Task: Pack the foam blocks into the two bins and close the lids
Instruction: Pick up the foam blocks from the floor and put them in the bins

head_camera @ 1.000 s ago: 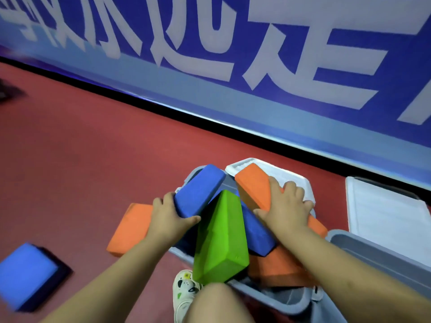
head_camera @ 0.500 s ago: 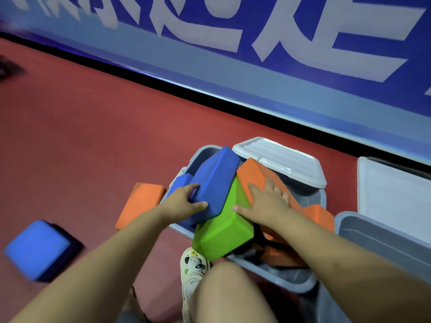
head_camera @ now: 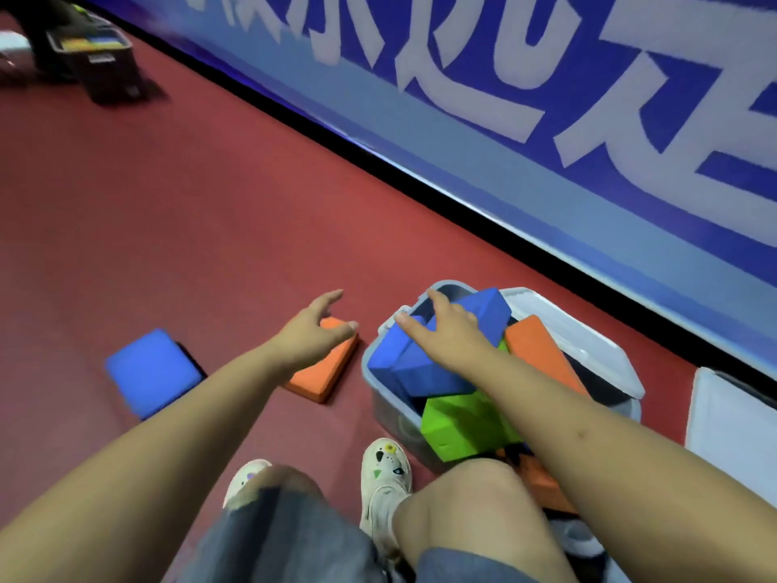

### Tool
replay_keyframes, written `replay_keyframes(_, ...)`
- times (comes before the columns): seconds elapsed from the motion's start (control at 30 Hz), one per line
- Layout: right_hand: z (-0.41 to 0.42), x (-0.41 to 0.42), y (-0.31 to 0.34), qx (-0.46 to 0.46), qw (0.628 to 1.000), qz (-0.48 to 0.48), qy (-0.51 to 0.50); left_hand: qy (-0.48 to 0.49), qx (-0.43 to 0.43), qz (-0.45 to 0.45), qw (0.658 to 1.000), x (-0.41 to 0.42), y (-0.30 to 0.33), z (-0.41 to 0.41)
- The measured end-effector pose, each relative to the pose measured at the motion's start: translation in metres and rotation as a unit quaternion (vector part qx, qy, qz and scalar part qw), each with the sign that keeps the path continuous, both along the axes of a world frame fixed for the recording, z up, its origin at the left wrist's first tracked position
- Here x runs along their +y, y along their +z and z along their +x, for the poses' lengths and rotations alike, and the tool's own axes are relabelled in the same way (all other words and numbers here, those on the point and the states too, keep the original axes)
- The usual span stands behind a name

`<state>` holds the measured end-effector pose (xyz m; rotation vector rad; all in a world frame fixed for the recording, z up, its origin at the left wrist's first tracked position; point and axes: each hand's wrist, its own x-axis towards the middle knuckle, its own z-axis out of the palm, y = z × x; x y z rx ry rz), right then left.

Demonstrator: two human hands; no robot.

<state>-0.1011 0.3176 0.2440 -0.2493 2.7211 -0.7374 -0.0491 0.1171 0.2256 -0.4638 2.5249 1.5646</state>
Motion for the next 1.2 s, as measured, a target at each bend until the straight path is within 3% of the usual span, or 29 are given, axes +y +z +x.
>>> replay_keyframes(0.13, 0.006, -0.072, -0.016, -0.027, 0.995, -0.091, -0.026, 0.039, -0.024, -0.033, 0.998, -0.067, -0.024, 0.03)
replay_keyframes(0.23, 0.007, -0.123, -0.044, -0.046, 0.989, -0.14, -0.025, 0.117, -0.069, 0.003, 0.991, -0.117, -0.064, 0.052)
replay_keyframes(0.37, 0.004, -0.182, -0.11, -0.134, 0.984, -0.114, -0.001, 0.27, -0.095, 0.087, 0.954, -0.173, -0.127, 0.063)
replay_keyframes(0.5, -0.018, -0.22, -0.2, -0.241, 0.965, -0.068, -0.072, 0.349, -0.121, 0.136, 0.919, -0.21, -0.195, 0.056)
replay_keyframes(0.67, -0.057, -0.246, -0.305, -0.335, 0.894, -0.134, -0.264, 0.427, -0.149, 0.149, 0.879, -0.251, -0.273, 0.028)
replay_keyframes(0.83, -0.071, -0.25, -0.379, -0.397, 0.81, -0.204, -0.381, 0.452, -0.16, 0.123, 0.869, -0.265, -0.33, -0.005)
replay_keyframes(0.93, -0.073, -0.246, -0.404, -0.408, 0.784, -0.229, -0.408, 0.476, -0.166, 0.068, 0.861, -0.277, -0.355, -0.014)
replay_keyframes(1.1, -0.079, -0.237, -0.422, -0.463, 0.744, -0.243, -0.416, 0.496, -0.145, -0.189, 0.835, -0.293, -0.371, -0.008)
replay_keyframes(1.2, -0.083, -0.243, -0.423, -0.478, 0.727, -0.258, -0.421, 0.494, -0.148, -0.252, 0.819, -0.303, -0.378, -0.005)
